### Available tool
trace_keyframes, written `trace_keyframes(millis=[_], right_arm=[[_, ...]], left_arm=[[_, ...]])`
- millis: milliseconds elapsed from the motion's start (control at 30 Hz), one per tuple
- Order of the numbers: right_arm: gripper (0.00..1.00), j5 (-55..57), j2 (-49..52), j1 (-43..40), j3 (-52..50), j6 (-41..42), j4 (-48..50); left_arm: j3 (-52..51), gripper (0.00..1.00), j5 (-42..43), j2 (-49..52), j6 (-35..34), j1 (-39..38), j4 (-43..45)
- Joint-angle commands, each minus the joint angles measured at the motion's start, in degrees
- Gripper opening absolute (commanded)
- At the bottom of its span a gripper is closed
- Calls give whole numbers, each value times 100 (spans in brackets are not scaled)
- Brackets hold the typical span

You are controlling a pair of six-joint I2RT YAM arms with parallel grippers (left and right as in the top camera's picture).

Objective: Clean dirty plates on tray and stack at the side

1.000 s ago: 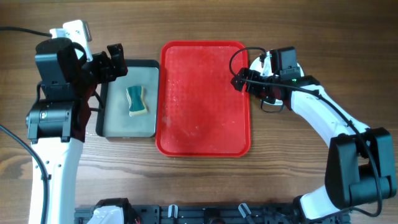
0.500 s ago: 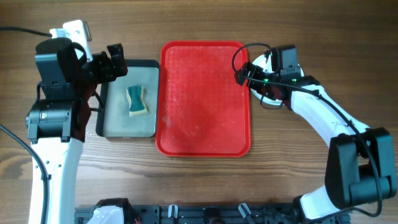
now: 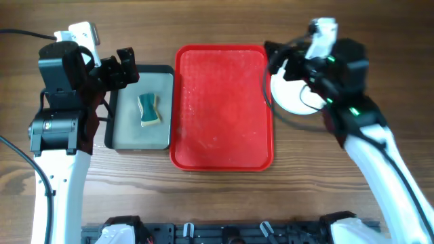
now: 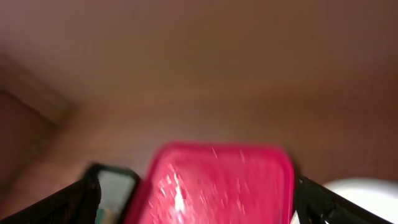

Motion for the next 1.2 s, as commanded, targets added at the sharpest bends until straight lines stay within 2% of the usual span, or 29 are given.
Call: trace_keyframes(millis=[0,67,200,433,567,800,967,1167], right_arm=[[100,26,-1261,39,33,-1049,13],[100,26,-2236,39,33,-1467,-39],[100,26,-3344,39,33,-2009,-52],[100,31,-4162,37,-70,-2015,-619],[100,42,-4736,7,-538,-2376,-774],[100,44,-6214,4,-2474,-3388,83],[100,81,-6863,4,-3891,-3982,1300],[100,365,-7248,-107,-4951,-3877,2044]], left_arm=[[70,100,-57,-22,28,0,15],[70,100,-57,-22,28,0,15],[70,100,-57,-22,31,0,15],[70,100,-57,-22,31,0,15],[70,100,-57,-22,31,0,15],[70,100,-57,-22,31,0,15],[70,100,-57,-22,28,0,15],[70,100,-57,-22,28,0,13]])
